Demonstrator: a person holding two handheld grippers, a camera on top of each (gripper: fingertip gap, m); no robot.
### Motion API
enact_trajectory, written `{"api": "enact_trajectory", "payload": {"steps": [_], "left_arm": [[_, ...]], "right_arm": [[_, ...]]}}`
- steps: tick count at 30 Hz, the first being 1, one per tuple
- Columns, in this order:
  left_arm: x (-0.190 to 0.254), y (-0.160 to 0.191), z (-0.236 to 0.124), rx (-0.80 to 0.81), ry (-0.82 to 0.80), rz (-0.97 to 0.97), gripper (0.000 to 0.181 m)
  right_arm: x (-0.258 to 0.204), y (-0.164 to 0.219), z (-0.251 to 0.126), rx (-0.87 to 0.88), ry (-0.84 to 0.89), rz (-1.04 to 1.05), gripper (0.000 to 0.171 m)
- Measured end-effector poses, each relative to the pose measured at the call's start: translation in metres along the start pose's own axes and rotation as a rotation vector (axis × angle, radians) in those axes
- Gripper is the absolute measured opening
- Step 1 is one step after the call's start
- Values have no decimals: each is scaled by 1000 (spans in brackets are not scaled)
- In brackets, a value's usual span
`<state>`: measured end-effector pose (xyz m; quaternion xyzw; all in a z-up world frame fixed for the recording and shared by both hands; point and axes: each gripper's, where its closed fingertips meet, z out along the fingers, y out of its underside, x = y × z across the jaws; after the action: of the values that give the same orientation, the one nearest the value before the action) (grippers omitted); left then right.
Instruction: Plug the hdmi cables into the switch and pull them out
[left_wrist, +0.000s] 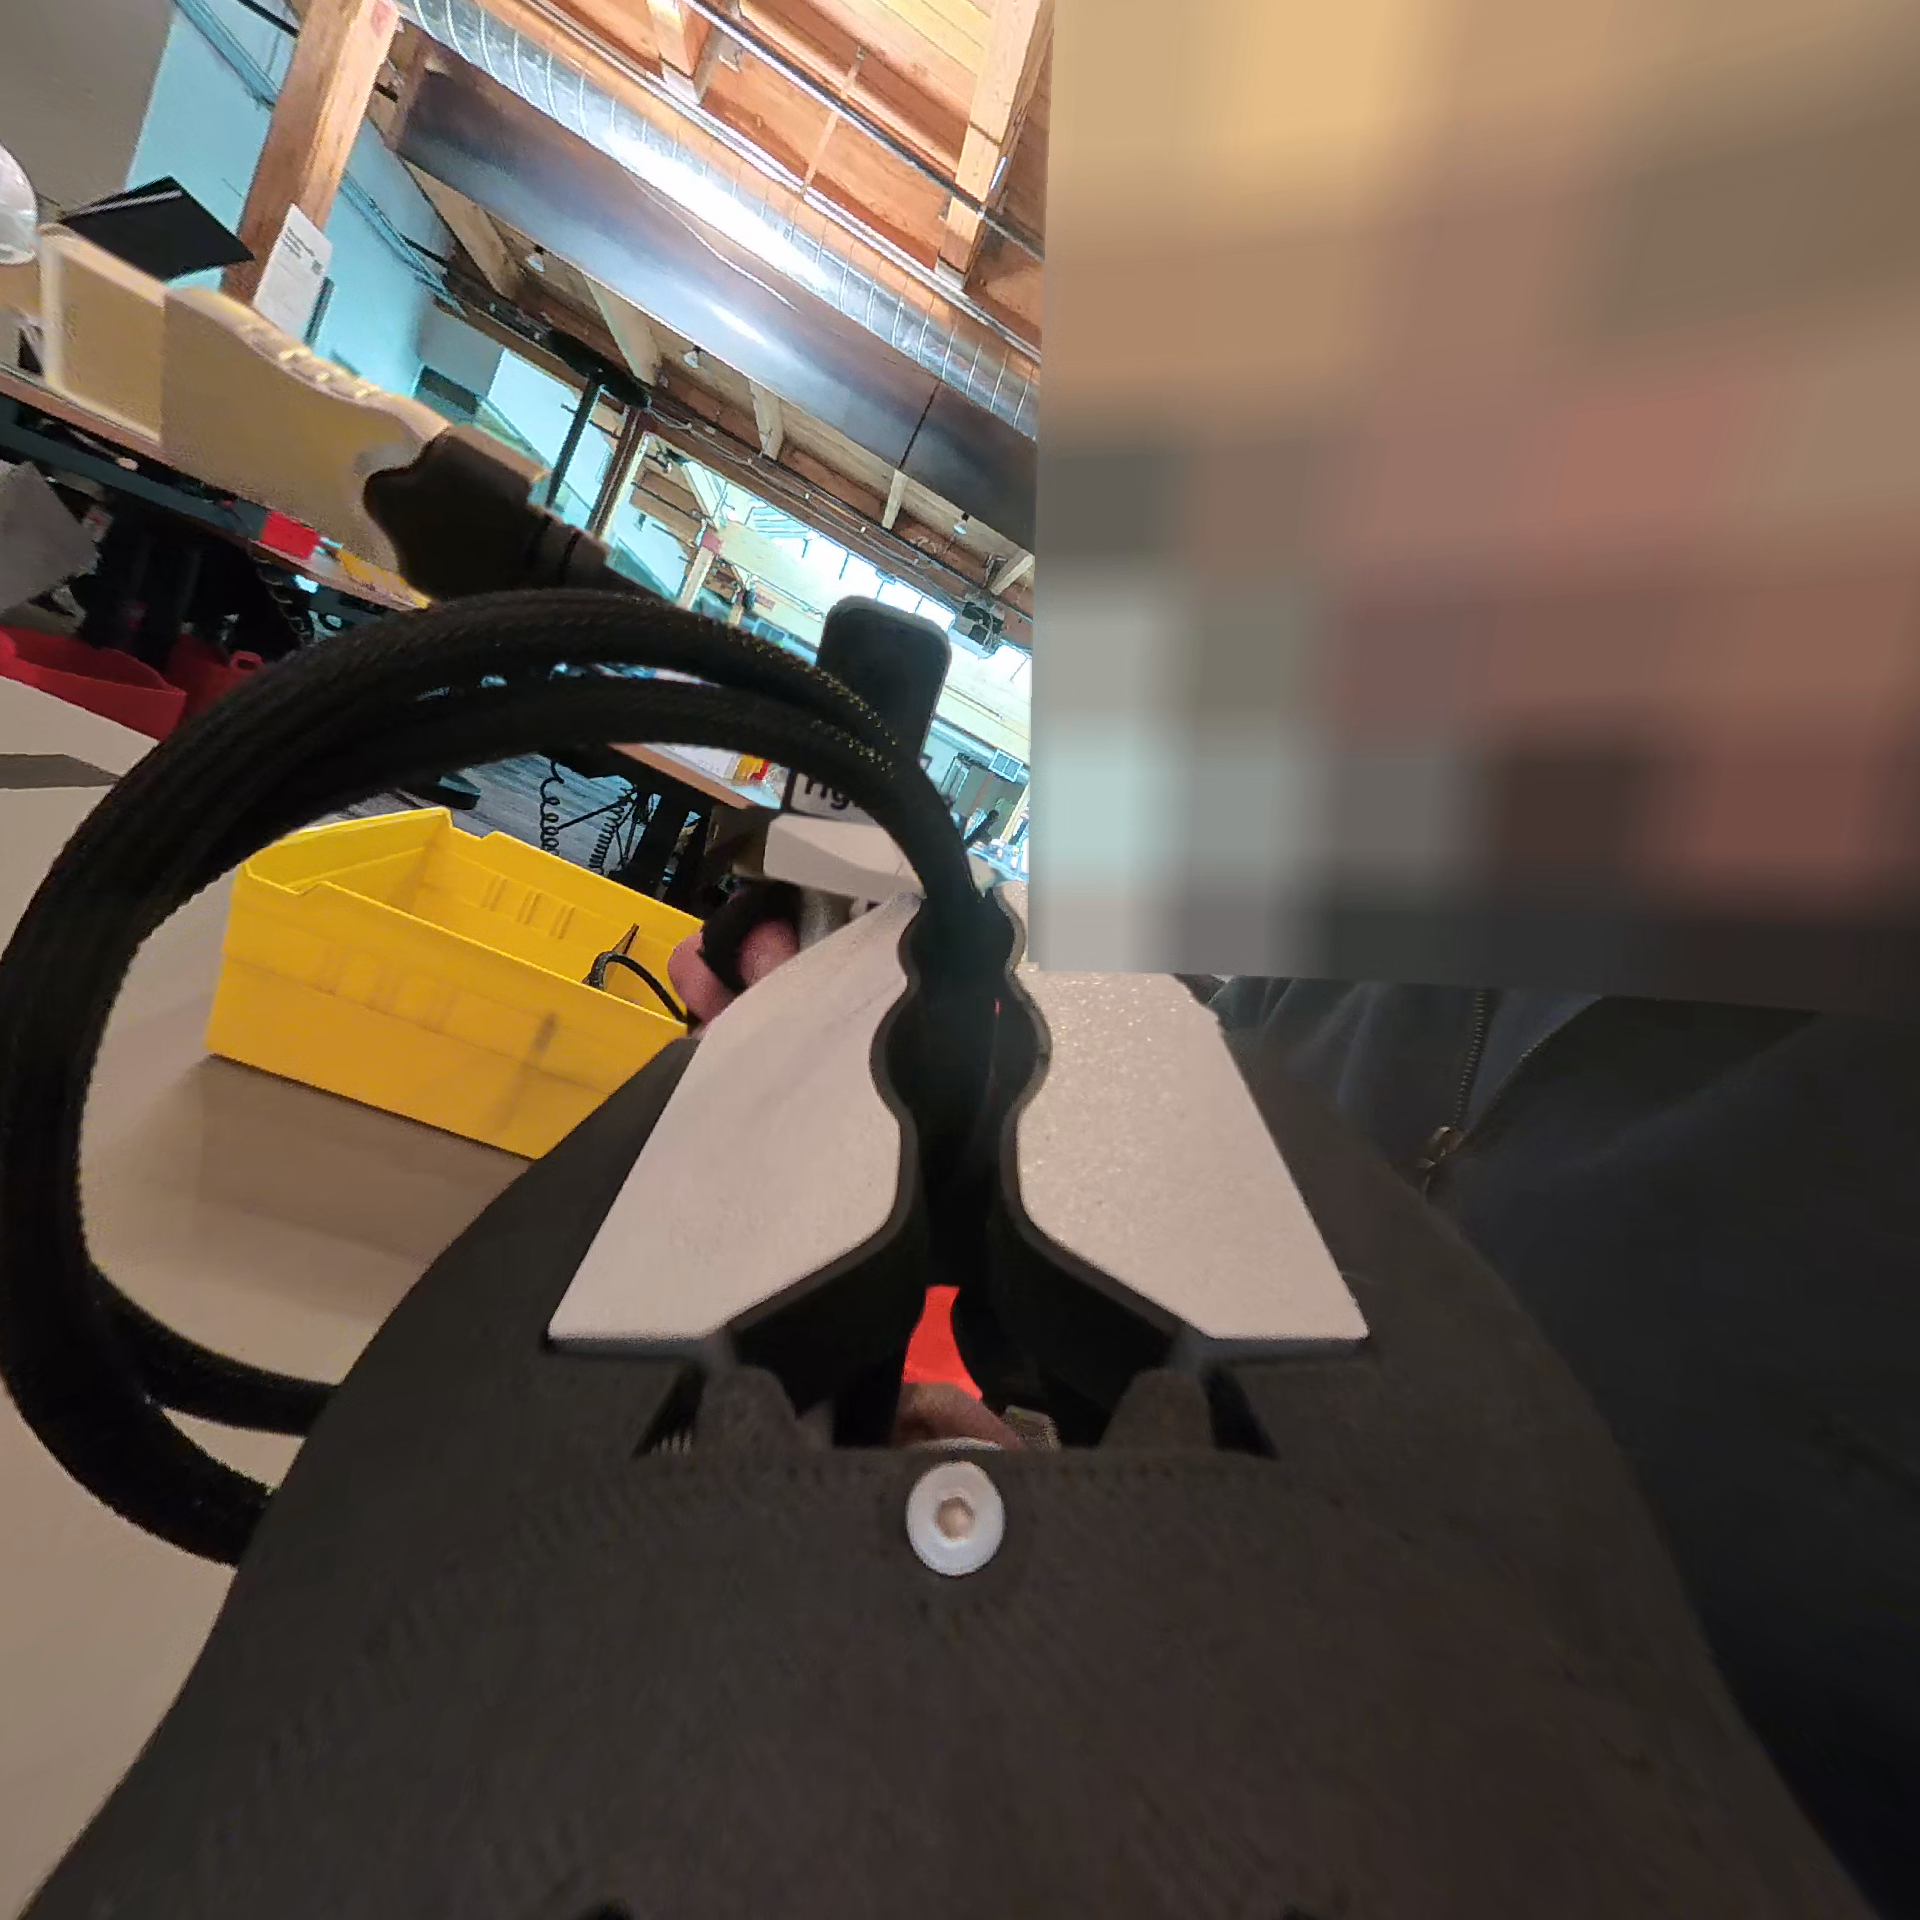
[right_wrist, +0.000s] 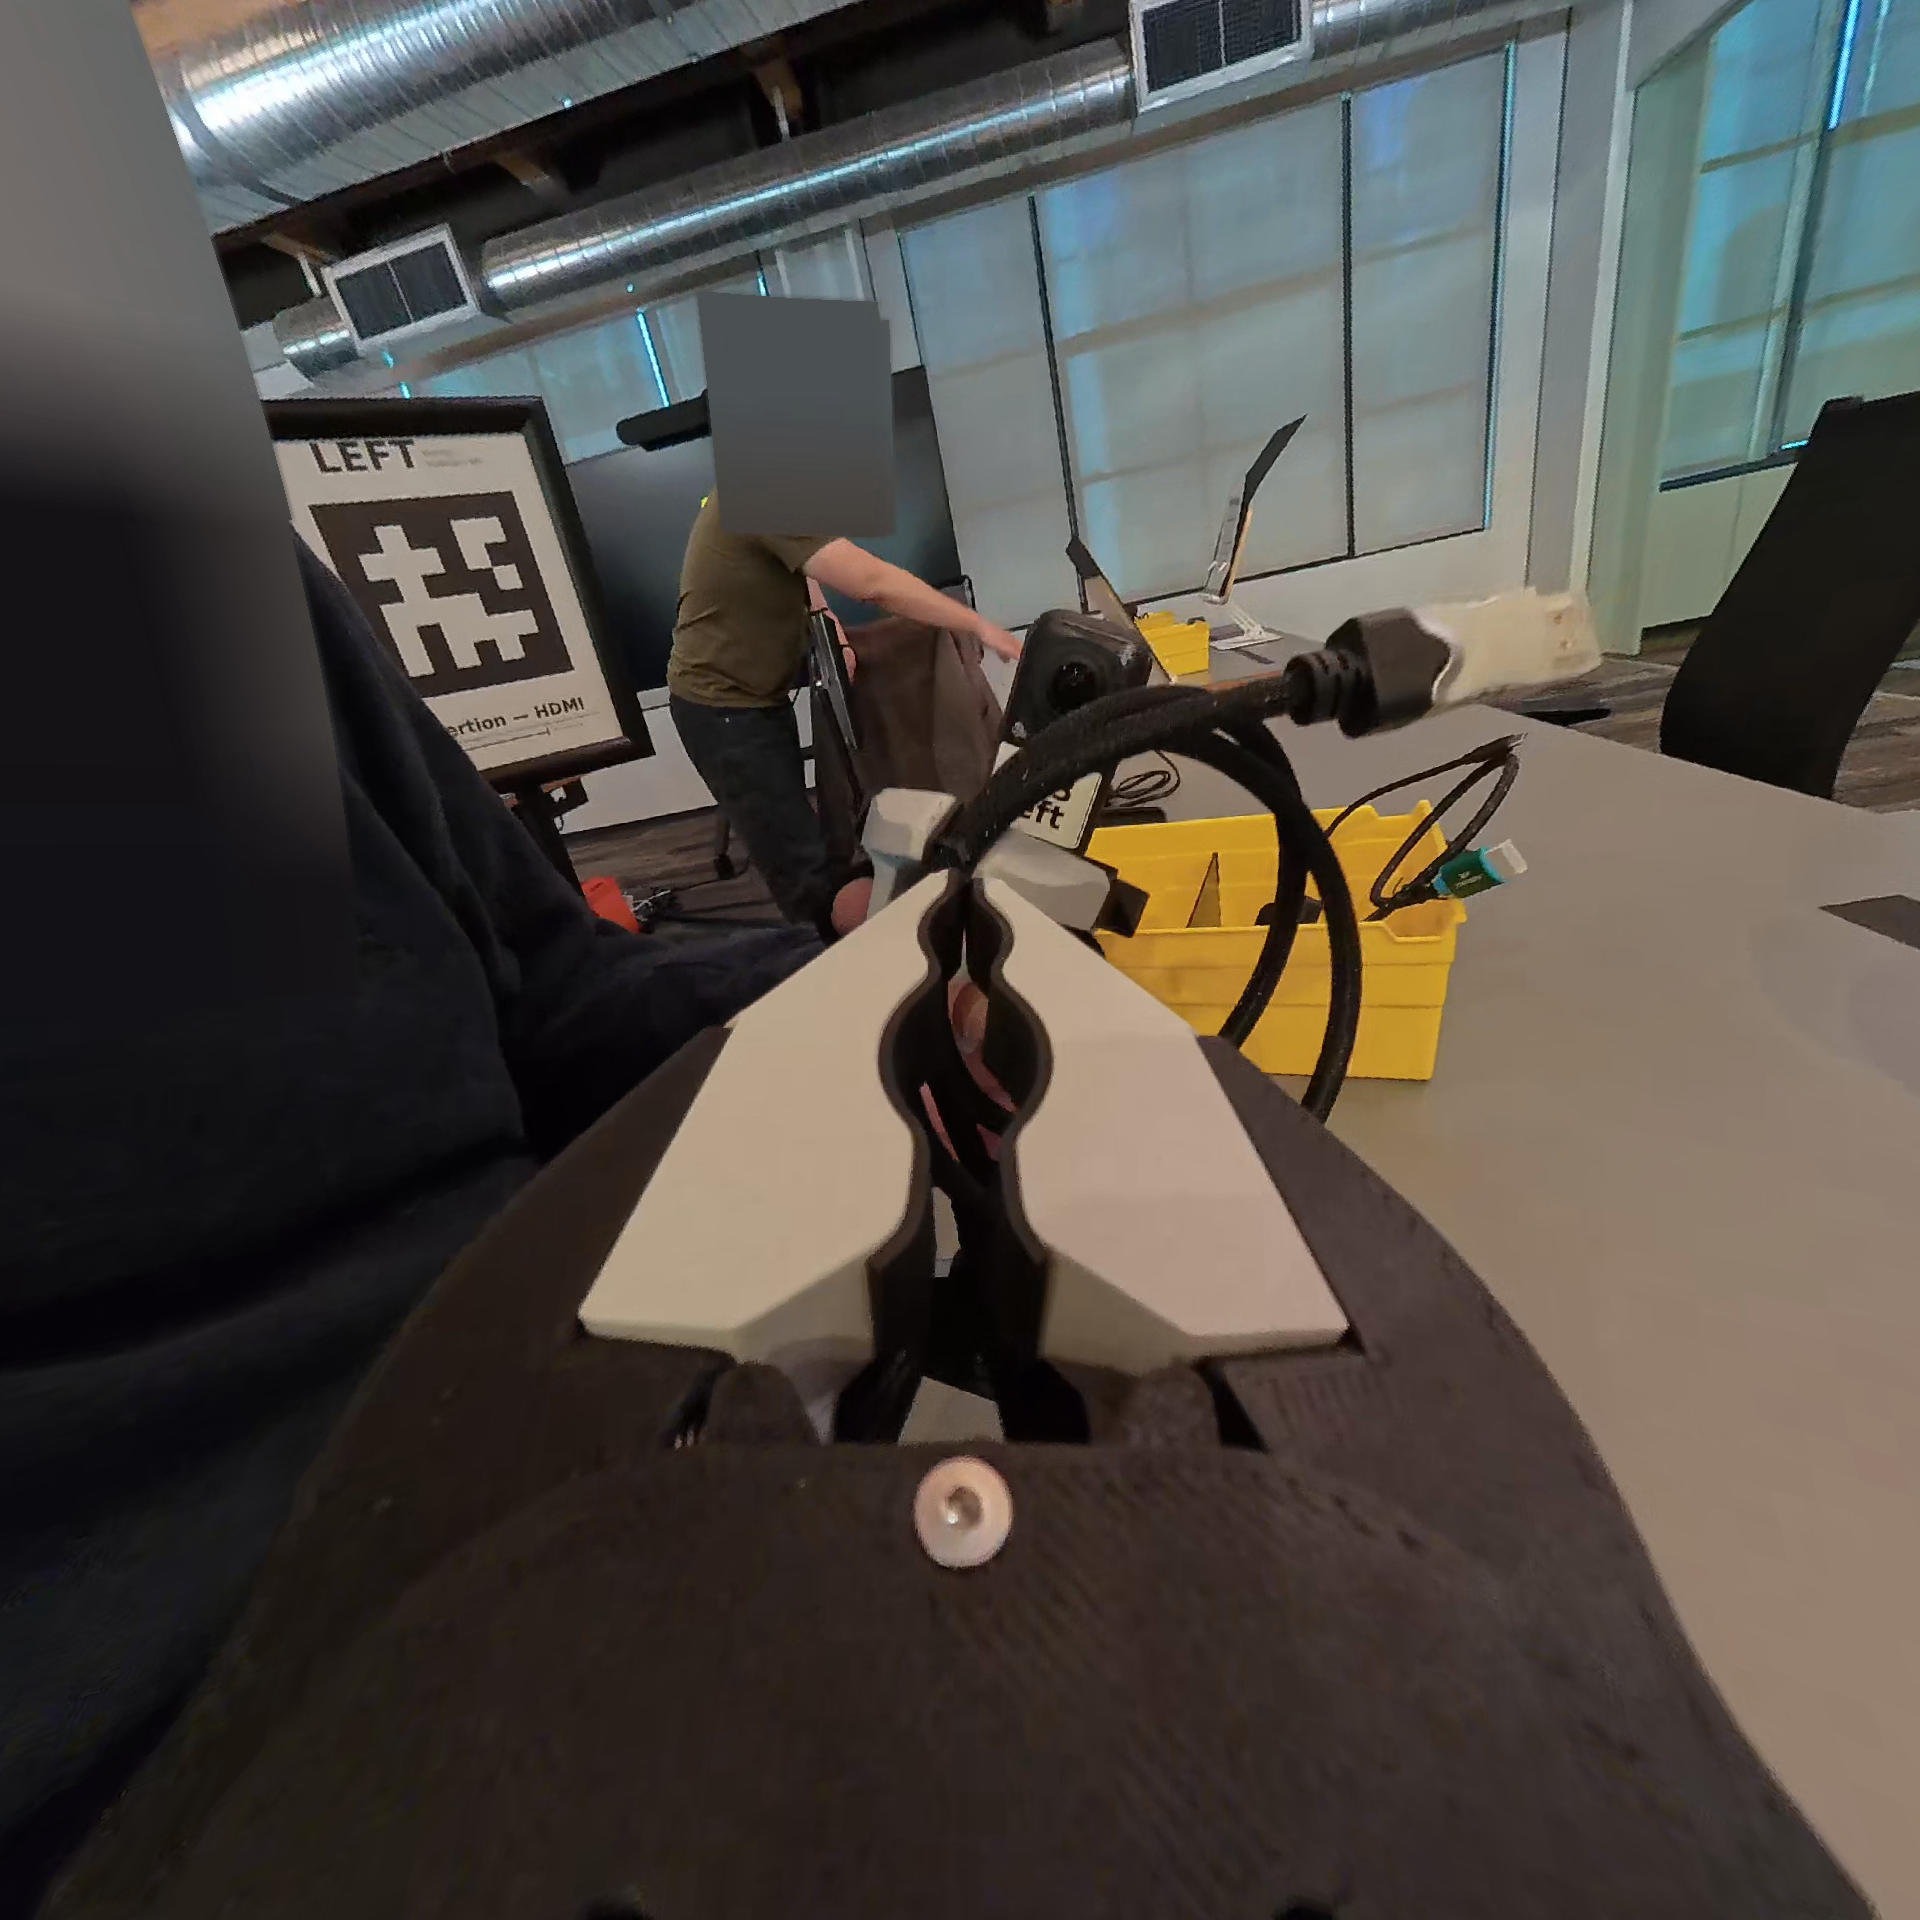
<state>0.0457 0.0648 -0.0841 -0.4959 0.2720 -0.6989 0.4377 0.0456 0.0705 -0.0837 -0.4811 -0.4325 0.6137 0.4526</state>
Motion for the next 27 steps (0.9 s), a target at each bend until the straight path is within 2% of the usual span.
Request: {"api": "enact_trajectory", "payload": {"steps": [4,6,7,8,11,15,20,27], "left_arm": [[-1,-1,1,8,-9,-10,7],[-3,-1,0,11,-27,-22,7],[-5,-2,-1,21,-36,-37,7],[-7,-3,-2,32,-46,-55,7],[-15,-3,-3,57,-76,-101,7],[-21,-3,-1,79,-108,-150,7],[-26,-2,1,103,-139,-203,8],[-25,-1,7,116,-139,-239,7]], "right_arm": [[3,0,-2,-39,38,-56,0],[11,0,-12,-91,128,-163,0],[16,-1,-17,-126,197,-238,8],[19,-1,-21,-164,260,-317,25],[21,-3,-24,-294,419,-626,48],[19,7,-13,-437,498,-894,50],[26,10,-10,-559,599,-1152,41],[27,14,-9,-596,598,-1274,36]]}}
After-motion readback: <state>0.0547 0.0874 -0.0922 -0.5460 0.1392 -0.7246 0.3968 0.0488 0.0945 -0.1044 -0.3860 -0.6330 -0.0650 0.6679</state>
